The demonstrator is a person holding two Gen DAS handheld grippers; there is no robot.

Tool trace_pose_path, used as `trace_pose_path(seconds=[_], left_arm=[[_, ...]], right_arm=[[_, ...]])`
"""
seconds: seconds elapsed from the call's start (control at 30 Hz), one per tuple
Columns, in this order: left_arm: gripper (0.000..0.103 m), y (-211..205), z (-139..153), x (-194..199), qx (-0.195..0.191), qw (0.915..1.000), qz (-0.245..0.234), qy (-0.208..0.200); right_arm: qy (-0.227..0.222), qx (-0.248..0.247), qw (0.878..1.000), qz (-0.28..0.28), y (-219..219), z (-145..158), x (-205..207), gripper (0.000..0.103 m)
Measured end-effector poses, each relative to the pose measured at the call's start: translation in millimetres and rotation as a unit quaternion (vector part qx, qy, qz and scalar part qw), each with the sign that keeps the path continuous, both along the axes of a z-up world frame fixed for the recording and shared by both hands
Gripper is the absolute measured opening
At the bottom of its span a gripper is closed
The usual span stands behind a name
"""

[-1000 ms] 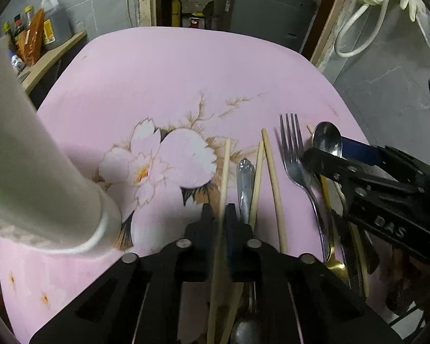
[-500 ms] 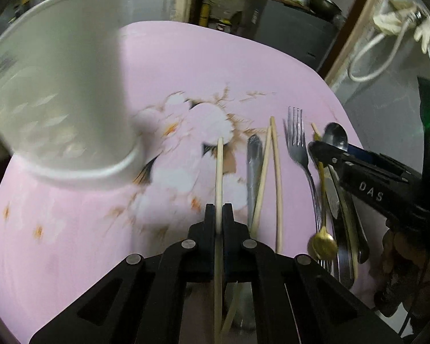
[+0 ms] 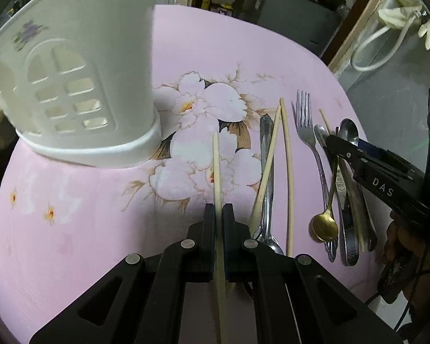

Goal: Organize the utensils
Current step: 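Grasp a wooden chopstick with the left tool while the right tool grasps a silver spoon, then lift the chopstick and spoon and carry both over the white caddy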

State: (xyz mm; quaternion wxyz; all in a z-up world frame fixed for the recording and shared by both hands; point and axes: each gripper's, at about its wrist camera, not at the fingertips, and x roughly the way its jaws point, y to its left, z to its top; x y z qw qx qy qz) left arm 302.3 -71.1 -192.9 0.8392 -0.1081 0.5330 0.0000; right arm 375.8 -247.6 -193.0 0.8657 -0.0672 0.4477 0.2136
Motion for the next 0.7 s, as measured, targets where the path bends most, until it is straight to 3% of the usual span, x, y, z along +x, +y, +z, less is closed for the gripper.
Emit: trace_pose_path(seconds=[0.07,0.2,0.27,0.33,0.6,0.7], left_arm=[[0.004,2,-1,4,-0.004,1.0000,0.002,0.009],[0.004,4,-2,8,-0.012,0.9997,0.003,0.021],[0.003,5,-2,8,-0.014,0.9997,-0.001,0.021],[0.003,10,-1,3,-0.027,0.9995,0.002,0.016],[0.002,30,19,-41,-0.077,0.9956,0.032,-0.043],[0.002,30,31,-56,-0.075,0.9936,0.037,-0.076]], right_arm=[[0.003,-0.002,1.000,-0.003,2,-1,1,0.050],[0.003,-0.011,1.000,-0.013,8,-3,4,0.052],[0.003,-0.007,1.000,-0.026,6,-3,4,0.041],[0.004,0.007,0.999,-0.031,1,-2,3,0.041],[-0.044,0.040,0.998,-0.038,-8,17,-33,0.041],[-0.065,0.051,0.996,-0.042,-9,24,-51,0.041]])
